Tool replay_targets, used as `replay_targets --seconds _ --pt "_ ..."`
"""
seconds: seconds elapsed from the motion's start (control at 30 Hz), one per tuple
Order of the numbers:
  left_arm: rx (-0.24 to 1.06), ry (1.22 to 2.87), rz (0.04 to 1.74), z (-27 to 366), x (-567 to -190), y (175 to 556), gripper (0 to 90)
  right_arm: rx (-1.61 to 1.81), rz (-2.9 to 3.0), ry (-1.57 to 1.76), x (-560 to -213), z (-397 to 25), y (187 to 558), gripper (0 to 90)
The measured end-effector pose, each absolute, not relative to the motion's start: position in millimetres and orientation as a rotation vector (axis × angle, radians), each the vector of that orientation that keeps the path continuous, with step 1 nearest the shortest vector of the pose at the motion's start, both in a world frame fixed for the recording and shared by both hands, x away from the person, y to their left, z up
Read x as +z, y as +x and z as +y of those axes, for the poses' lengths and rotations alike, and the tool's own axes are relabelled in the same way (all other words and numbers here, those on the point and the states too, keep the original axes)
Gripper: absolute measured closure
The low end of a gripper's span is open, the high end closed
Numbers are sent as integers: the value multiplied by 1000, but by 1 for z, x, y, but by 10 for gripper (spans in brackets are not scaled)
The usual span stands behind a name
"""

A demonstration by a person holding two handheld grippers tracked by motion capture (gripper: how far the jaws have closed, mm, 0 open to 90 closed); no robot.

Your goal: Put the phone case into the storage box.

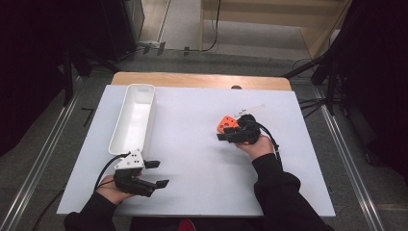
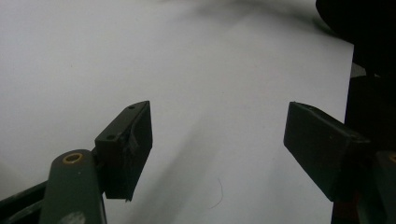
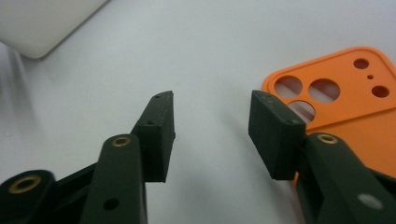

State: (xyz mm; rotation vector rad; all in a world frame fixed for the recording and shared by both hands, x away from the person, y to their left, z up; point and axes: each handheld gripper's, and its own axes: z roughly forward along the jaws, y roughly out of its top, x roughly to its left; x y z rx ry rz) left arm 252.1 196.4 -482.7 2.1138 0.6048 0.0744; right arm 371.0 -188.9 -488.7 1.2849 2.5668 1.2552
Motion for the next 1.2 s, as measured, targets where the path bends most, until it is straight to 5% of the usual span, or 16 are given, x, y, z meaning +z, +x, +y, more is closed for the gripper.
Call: replay_targets --seconds 0.17,0.3,1.2 --pt "74 2114 606 197 -483 253 238 1317 2572 1218 -474 -192 355 341" --pt "76 2115 603 197 -482 252 239 1373 2566 1175 -469 -194 344 308" --pt "86 2125 597 196 -482 255 239 1417 2550 1071 -470 -207 292 236"
